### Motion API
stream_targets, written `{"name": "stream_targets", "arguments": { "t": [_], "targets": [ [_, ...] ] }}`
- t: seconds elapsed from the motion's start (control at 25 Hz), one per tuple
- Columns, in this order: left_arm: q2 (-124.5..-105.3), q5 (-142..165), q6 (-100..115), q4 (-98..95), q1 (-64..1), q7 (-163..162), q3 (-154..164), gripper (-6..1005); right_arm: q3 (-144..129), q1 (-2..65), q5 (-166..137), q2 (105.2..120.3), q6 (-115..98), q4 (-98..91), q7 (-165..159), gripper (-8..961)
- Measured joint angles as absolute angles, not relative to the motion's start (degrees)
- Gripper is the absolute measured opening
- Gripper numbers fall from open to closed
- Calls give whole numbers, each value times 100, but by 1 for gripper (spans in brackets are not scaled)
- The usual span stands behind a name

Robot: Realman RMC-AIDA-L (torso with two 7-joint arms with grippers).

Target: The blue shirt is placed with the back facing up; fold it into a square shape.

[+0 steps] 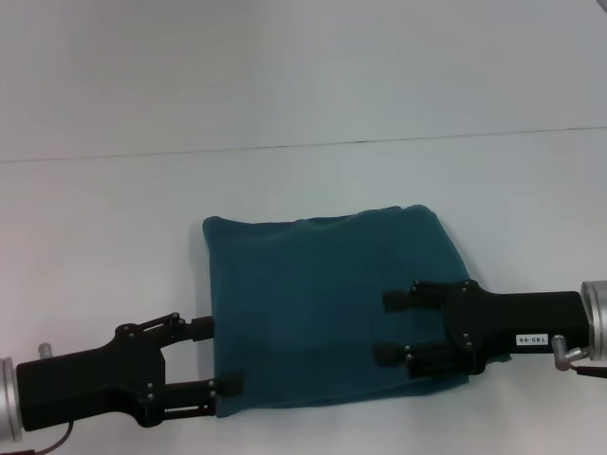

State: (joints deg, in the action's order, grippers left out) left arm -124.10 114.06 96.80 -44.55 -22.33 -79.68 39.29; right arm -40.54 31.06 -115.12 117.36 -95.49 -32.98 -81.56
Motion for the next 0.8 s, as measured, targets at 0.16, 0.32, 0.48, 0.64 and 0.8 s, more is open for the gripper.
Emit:
{"name": "stream_targets", "arguments": {
  "t": [0.16,0.32,0.48,0.64,0.8],
  "targets": [
    [-12407,11413,9681,-4460,-2243,-8036,3928,888,-4058,3092,-11513,11728,-9549,-3313,-8177,937],
    [-12408,11416,9683,-4466,-2249,-8089,3928,888,-4060,3093,-11513,11717,-9548,-3314,-8177,937],
    [-12407,11417,9686,-4474,-2254,-8156,3928,888,-4061,3100,-11513,11711,-9543,-3322,-8213,937],
    [-12403,11417,9686,-4482,-2259,-8209,3928,888,-4061,3106,-11513,11702,-9536,-3323,-8255,937],
    [-12401,11417,9691,-4482,-2259,-8230,3928,887,-4061,3108,-11513,11696,-9547,-3323,-8293,938]
  ]
}}
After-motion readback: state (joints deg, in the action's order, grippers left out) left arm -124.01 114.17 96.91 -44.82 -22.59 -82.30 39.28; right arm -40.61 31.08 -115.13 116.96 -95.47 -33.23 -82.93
